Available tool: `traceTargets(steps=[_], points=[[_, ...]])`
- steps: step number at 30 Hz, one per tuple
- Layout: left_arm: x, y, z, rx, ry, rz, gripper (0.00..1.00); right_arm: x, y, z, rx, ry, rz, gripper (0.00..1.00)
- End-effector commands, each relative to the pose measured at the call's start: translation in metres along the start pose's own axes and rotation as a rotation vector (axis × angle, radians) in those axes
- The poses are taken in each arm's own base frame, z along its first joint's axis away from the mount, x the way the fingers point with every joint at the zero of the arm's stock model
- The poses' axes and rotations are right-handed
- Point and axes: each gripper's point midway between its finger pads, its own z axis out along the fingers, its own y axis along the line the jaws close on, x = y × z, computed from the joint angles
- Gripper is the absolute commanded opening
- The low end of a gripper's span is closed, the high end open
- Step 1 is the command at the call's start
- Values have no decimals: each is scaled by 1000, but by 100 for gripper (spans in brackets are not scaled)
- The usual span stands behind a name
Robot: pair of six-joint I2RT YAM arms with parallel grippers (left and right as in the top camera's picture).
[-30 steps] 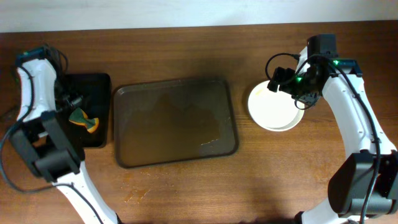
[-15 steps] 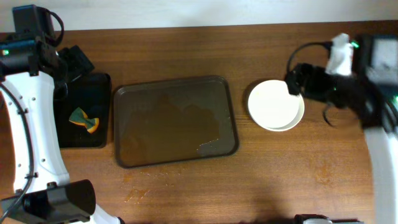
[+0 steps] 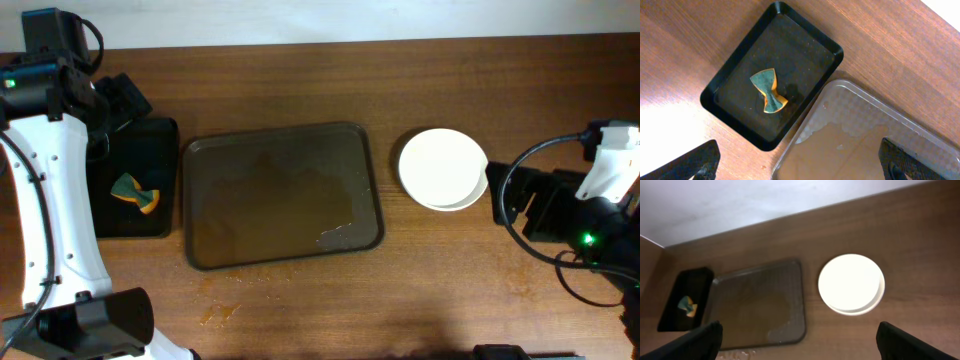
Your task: Clean dirty plates on tray and stack at the side
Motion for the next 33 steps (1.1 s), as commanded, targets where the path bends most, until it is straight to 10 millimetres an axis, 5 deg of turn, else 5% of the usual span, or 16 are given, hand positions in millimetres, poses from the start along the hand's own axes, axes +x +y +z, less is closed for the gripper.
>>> traceTargets(steps=[1,7,23,33], points=[[2,-1,3,2,13,-11,100,-3,-16,1,95,-15,-26,98],[2,-1,3,2,13,-11,100,-1,-24,13,105,-136,-322,98],[2,-1,3,1,13,-12,100,103,-60,81,39,-577,-420,98],[2,0,3,1,13,-13,100,125,-72,108,24,-707,-439,98]])
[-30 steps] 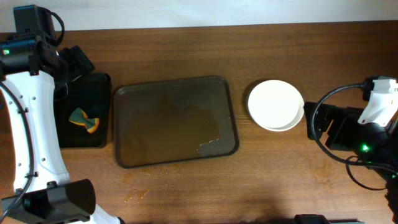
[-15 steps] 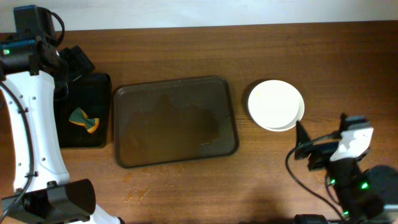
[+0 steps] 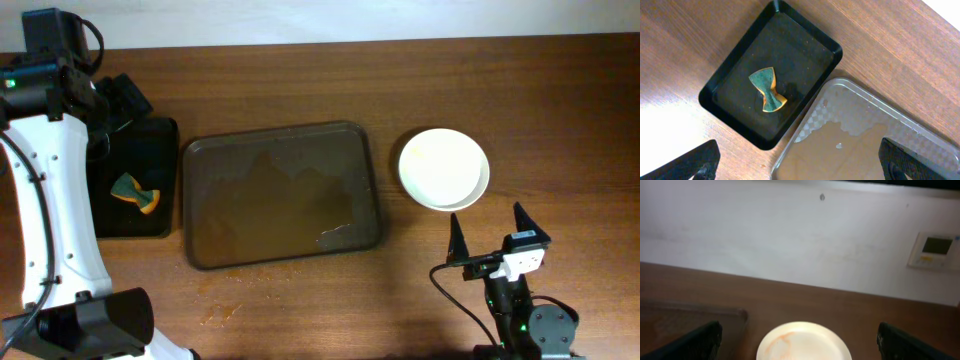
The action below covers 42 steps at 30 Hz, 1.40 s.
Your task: Clean dirty plates on tray and stack at the side
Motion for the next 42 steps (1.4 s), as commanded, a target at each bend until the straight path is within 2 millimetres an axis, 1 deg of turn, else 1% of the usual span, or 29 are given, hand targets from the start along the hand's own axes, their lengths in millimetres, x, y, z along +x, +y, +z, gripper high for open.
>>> traceTargets(steps=[1,2,4,5,6,9,11,12,39,42], points=[[1,1,2,-4,7,-12,100,10,1,2,-4,-3,6,98],[1,1,2,-4,7,-12,100,14,2,2,-5,5,7,98],[1,1,2,-4,7,-13,100,32,2,4,-6,39,13,98],[1,1,2,-4,7,-13,100,37,1,5,0,41,14,98],[1,1,2,-4,7,-13,100,41,1,5,3,49,14,98],[1,1,2,-4,7,-13,100,43,-8,5,54,60,12,98],[1,1,2,-5,7,-13,100,53,-4,4,38,100,22,98],[1,1,2,-4,7,-13,100,62,-1,3,22,136,29,98],[1,1,2,-5,7,-13,100,62,-1,3,23,134,28,98],[-2,9,3,-38,-4,-20,100,62,-1,3,23,134,28,99]])
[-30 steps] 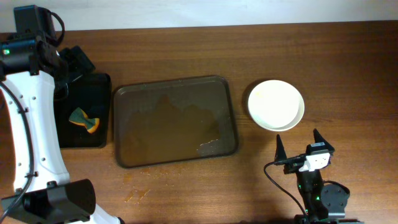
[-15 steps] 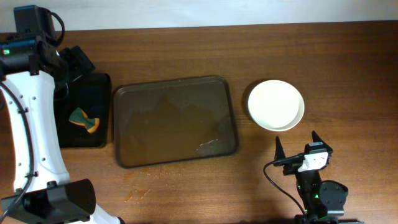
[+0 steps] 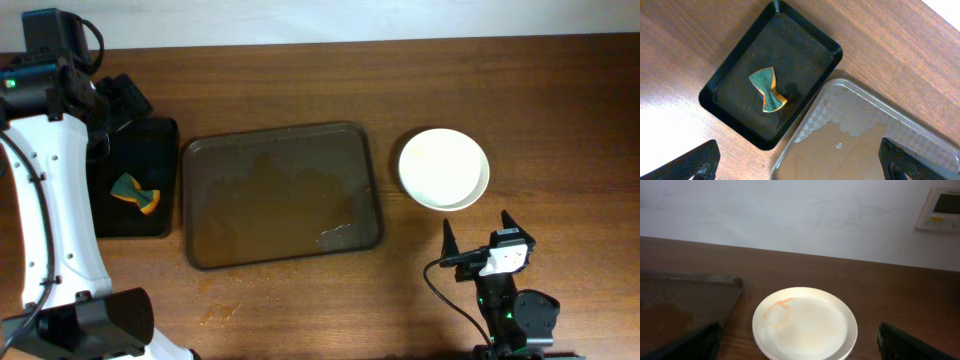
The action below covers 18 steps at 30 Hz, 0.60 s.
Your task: Clean dirty plates on tray and stack at the side
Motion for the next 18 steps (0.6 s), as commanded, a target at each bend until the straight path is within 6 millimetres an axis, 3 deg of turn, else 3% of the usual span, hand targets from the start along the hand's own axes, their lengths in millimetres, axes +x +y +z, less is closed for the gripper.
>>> traceTargets(steps=[1,4,7,10,13,18], points=[[-3,9,1,-32,-9,-21,100,2,-1,0,5,3,7,98],[-7,5,-13,-2,-66,-8,100,2,-1,0,5,3,7,98],[-21,-26,-37,99,-232,131,100,2,-1,0,5,4,7,98],[-20,-50,-53,175,-359,246,100,3,-1,0,5,5,7,98],[-10,-58,-54,220,-446,308,100,3,-1,0,5,5,7,98],[29,-62,-32,343,-591,468,100,3,-1,0,5,5,7,98]])
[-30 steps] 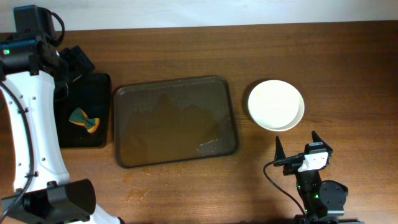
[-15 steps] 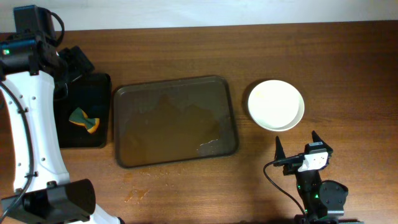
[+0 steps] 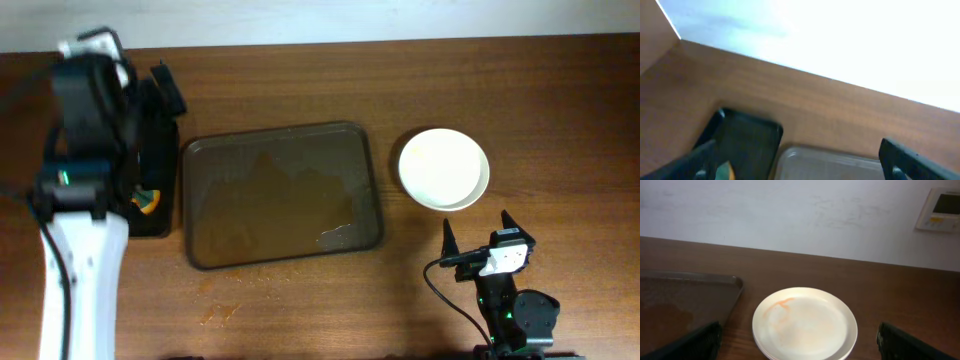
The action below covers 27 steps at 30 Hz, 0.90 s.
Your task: Clean dirty plates on tray and stack at the side
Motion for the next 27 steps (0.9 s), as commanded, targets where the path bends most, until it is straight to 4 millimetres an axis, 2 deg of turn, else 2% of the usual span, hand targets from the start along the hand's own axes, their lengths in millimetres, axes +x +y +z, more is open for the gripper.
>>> traceTargets(steps=[1,9,16,21,27], points=[[50,-7,3,103,-35,197,100,3,-1,0,5,5,8,98],[133,6,-13,142,-309,238,100,2,-1,0,5,4,8,98],[191,20,-31,148,-437,226,100,2,-1,0,4,4,8,98],[205,24,-36,141,-454,233,100,2,-1,0,5,4,8,98],[223,27,-38,127,-394,304,100,2,-1,0,4,4,8,98]])
